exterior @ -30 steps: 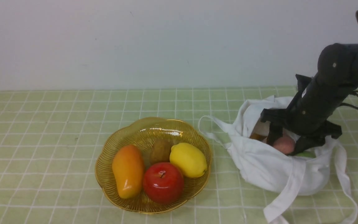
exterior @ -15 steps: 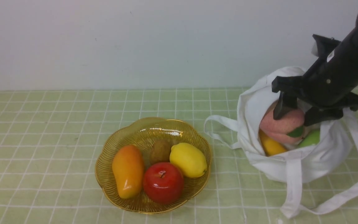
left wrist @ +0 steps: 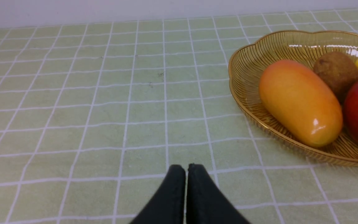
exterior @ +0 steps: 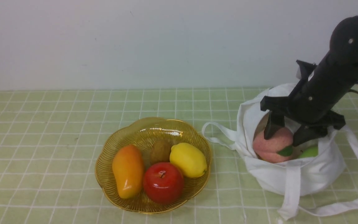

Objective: Take the fruit out of the bag on the green coffee tablecloth and place them on the plate.
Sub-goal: 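Place the peach onto the plate with the right gripper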

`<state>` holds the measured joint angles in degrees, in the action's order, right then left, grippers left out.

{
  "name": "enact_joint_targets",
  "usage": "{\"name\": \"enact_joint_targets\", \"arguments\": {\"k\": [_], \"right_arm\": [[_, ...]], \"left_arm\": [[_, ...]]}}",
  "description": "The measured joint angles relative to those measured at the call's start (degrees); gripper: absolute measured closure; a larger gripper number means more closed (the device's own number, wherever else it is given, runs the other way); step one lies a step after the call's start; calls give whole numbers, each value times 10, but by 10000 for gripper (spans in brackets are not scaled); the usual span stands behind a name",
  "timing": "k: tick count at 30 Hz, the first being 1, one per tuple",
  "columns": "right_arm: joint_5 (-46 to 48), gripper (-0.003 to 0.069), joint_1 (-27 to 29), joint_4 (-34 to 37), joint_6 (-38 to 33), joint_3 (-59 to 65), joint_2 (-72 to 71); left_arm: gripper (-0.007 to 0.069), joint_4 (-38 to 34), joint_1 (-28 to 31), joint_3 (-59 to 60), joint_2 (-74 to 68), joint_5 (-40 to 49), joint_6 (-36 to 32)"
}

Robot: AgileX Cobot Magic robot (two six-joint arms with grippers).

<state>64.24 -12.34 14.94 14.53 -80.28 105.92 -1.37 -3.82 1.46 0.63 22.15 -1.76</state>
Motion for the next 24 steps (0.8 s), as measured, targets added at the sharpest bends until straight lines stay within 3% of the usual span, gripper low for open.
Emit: {"name": "enact_joint_targets", "arguments": {"k": [12,24], "right_arm": [[-1,197,0,26,-2,-5,10],[5,90,0,52,-2,-5,18]], "left_arm": [[632,0,0,0,0,0,0],[632,0,0,0,0,0,0]]}}
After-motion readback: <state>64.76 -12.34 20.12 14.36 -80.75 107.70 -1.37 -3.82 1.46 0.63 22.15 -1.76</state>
